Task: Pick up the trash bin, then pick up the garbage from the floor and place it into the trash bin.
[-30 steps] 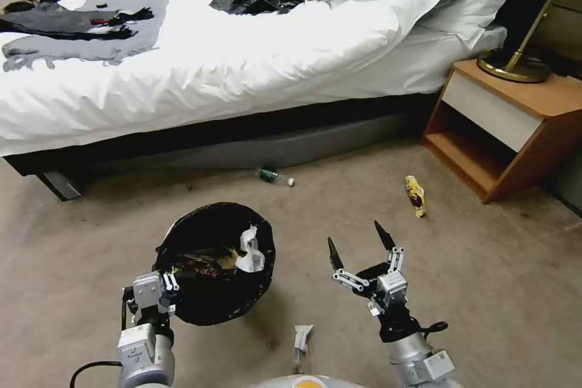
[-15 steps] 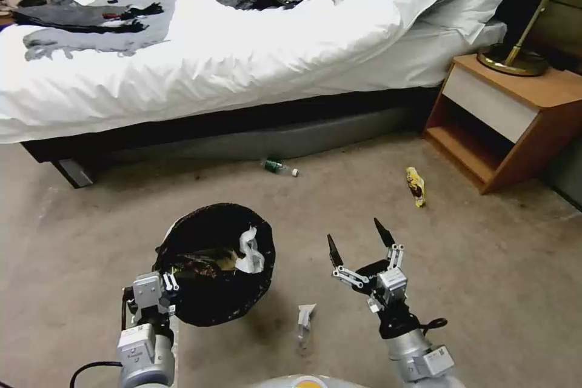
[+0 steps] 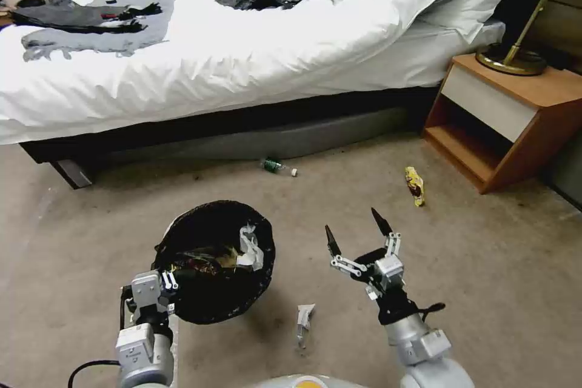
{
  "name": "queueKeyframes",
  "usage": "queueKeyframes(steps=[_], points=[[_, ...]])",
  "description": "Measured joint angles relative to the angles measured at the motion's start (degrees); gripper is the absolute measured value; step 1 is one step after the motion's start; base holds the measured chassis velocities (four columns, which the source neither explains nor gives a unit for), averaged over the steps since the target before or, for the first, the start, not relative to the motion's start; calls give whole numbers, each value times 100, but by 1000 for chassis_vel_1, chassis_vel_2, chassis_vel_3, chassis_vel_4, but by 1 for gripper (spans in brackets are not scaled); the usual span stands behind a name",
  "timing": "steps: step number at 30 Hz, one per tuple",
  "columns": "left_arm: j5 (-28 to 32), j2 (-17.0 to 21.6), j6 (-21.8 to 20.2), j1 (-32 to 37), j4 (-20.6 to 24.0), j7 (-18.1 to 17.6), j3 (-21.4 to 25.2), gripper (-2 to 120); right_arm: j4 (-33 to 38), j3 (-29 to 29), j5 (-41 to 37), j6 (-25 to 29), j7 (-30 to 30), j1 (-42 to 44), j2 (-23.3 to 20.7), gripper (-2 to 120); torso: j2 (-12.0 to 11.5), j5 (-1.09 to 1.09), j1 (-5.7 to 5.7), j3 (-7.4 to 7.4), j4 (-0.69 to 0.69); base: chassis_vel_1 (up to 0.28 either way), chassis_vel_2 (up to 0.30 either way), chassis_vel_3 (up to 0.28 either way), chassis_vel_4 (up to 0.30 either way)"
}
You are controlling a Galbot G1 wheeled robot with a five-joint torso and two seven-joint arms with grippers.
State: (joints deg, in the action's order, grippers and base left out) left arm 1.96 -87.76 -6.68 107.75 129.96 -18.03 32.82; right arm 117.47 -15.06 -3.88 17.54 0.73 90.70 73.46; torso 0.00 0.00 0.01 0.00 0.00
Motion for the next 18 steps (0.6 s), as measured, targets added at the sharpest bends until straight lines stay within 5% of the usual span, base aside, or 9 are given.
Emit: queueKeyframes(steps=[6, 9, 18], points=[[-2, 1, -17, 0, 34, 0, 10, 0, -52, 417, -560, -1146, -512, -573, -174, 100, 0, 0, -1, 0, -1, 0, 0, 0, 0], [-7, -2, -41, -9, 36, -3, 12, 0, -135, 851, -1331, -2281, -1013, -970, -437, 100, 0, 0, 0, 0, 1, 0, 0, 0, 0], [-43, -10, -102, -72, 25, -7, -21, 0, -690, 1614, -2257, -3514, -1386, -1437, -1049, 100, 0, 0, -1, 0, 0, 0, 0, 0, 0]])
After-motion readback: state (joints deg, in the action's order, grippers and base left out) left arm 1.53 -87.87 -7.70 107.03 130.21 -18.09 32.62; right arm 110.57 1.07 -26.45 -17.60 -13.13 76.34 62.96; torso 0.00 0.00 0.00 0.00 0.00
